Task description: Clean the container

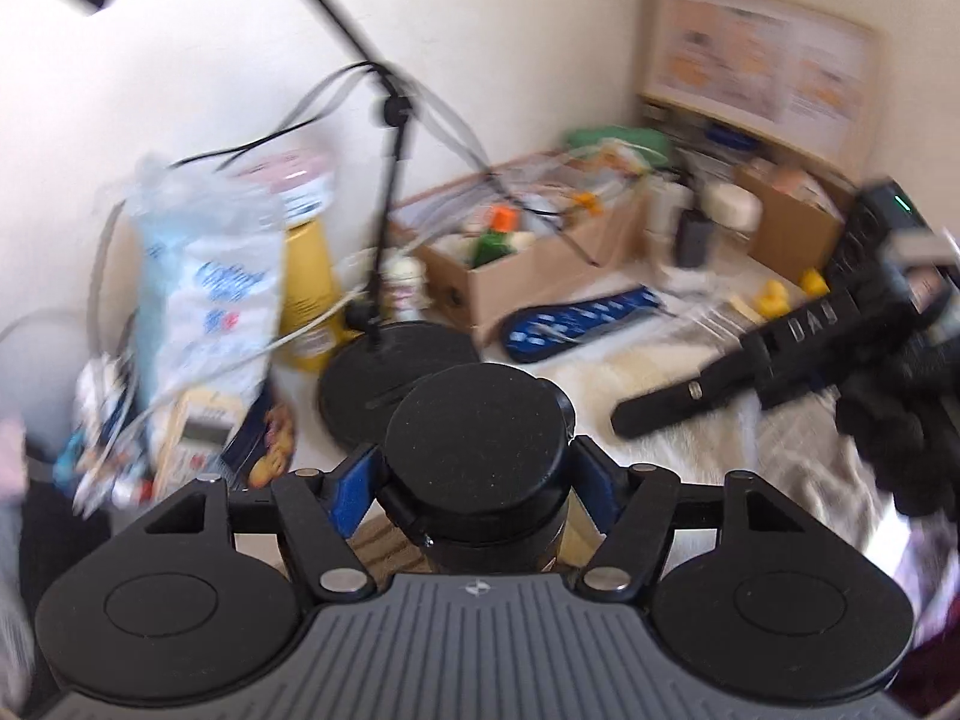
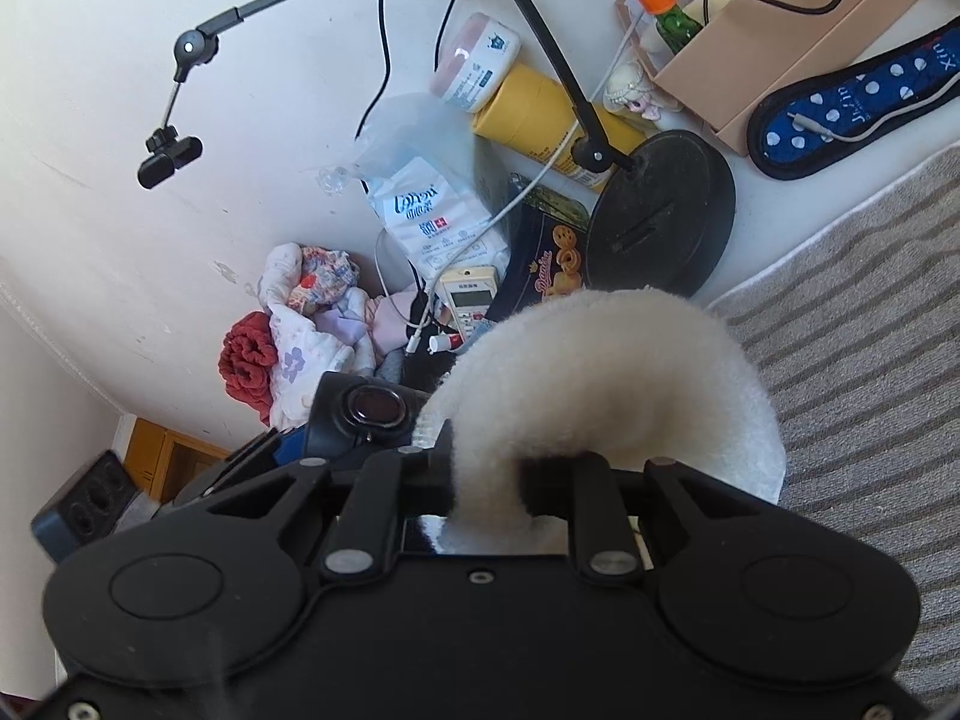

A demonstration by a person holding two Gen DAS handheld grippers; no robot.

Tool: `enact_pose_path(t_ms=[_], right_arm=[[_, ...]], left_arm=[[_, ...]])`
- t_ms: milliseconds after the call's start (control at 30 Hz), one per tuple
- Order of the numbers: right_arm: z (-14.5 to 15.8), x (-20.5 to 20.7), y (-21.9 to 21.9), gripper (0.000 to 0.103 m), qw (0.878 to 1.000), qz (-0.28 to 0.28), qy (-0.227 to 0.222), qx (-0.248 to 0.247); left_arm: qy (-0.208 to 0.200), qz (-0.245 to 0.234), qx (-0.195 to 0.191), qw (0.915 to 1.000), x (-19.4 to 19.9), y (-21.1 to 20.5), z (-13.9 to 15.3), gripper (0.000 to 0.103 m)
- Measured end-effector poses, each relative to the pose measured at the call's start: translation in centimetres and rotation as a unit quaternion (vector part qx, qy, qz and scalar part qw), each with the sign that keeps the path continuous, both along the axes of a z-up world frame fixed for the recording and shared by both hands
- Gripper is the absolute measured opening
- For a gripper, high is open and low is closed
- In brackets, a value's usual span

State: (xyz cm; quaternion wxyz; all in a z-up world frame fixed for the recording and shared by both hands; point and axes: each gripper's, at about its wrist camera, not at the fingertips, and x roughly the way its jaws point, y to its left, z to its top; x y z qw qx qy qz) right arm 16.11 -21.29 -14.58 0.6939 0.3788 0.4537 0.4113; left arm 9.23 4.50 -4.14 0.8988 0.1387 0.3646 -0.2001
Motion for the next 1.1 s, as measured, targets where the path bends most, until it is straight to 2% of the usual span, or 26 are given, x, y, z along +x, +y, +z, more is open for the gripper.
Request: enact_pose_path(t_ms=[67,133,200,300,333,467,600,733,800,867,1033,1100], right_arm=[[0.2,-0.1,-0.3,0.017,1.000,-0.005,-0.001,0.003],[0.4,-0.3,-0.6,0.017,1.000,-0.009,-0.003,0.005],[0.5,-0.3,-0.7,0.017,1.000,-0.011,-0.005,0.004],[0.7,-0.4,-0.8,0.017,1.000,-0.013,-0.006,0.005],[0.8,-0.4,-0.9,0.017,1.000,-0.013,-0.008,0.005],[1.4,-0.2,-0.9,0.017,1.000,-0.009,-0.016,0.010],[1.9,0.0,-0.7,0.017,1.000,-0.004,-0.021,0.012],[2.0,0.3,-0.5,0.017,1.000,0.003,-0.023,0.009],[1.9,0.3,-0.5,0.017,1.000,0.004,-0.023,0.009],[1.9,0.3,-0.6,0.017,1.000,0.003,-0.023,0.010],[2.2,0.2,-1.0,0.017,0.999,0.003,-0.030,0.016],[2.6,0.3,-1.2,0.017,0.999,0.006,-0.035,0.026]], left_arm=[[-0.004,-0.100,0.008,0.9949,0.2,0.9,-0.1,0.067],[0.013,-0.138,0.008,0.9904,1.1,1.7,0.2,0.067],[0.018,-0.149,0.012,0.9886,1.8,2.1,0.5,0.067],[0.027,-0.127,0.015,0.9914,1.4,1.4,0.9,0.068],[0.022,-0.108,0.009,0.9939,1.0,1.1,1.0,0.071],[0.016,0.006,-0.030,0.9994,0.1,0.5,1.2,0.076],[0.014,0.097,-0.059,0.9934,-0.4,0.3,0.7,0.078],[0.014,0.161,-0.082,0.9835,-0.6,1.0,0.3,0.078],[0.017,0.163,-0.089,0.9824,-0.5,1.4,0.1,0.078],[0.018,0.148,-0.088,0.9849,-0.4,1.5,0.1,0.076],[0.017,0.064,-0.079,0.9946,0.2,1.8,-0.3,0.076],[0.022,0.034,-0.084,0.9956,0.5,2.3,-0.4,0.075]])
